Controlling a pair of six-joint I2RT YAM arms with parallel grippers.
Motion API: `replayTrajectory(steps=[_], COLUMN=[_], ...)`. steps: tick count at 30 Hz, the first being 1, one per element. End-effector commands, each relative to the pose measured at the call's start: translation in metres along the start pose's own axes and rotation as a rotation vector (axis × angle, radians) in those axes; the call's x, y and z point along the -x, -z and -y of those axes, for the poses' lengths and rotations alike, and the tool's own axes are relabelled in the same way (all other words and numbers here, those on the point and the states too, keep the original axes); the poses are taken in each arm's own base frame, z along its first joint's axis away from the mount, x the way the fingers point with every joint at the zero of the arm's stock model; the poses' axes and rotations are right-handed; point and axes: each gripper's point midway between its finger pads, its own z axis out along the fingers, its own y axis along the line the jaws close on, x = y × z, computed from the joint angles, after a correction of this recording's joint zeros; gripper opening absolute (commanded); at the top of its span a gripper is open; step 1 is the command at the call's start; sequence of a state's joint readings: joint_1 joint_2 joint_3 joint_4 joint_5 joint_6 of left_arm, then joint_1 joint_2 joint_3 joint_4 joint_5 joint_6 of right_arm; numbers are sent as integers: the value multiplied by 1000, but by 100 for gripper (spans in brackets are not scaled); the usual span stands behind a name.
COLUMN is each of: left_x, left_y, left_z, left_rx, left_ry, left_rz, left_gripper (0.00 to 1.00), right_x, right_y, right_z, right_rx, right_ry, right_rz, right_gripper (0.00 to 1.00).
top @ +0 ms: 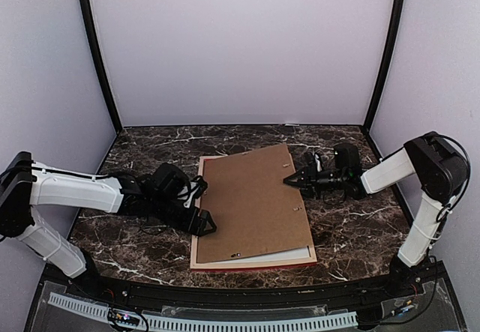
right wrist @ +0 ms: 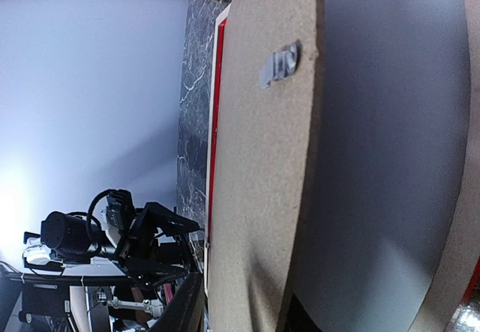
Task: Put the photo into the frame
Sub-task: Place the backboard on the frame body.
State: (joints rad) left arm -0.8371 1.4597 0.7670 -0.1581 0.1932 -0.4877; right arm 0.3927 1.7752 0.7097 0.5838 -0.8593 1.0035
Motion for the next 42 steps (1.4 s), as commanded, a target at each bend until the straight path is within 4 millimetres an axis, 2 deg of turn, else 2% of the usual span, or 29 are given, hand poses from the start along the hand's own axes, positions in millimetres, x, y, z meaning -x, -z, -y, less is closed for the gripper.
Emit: replayTrajectory(steps=[1, 6, 19, 24, 42], left_x=[-14, -25, -28, -32, -58], left_y=[6, 3, -6, -9, -14], left_z=[1, 1, 11, 10, 20], left_rx=[0, -6, -37, -29, -26], left_ry=[42, 47, 30, 32, 103], left_rz=[0, -20, -40, -53, -129], left_gripper=[81, 82, 82, 82, 81], right_x=[11, 12, 9, 8, 9], right_y=[-2, -2, -1, -1, -1], right_z=[-16, -16, -13, -12, -12], right_rx=[44, 44, 39, 38, 37], right_ry=[71, 72, 69, 68, 67], right_rz=[25, 25, 22, 21, 23], right_gripper=[27, 27, 27, 27, 27])
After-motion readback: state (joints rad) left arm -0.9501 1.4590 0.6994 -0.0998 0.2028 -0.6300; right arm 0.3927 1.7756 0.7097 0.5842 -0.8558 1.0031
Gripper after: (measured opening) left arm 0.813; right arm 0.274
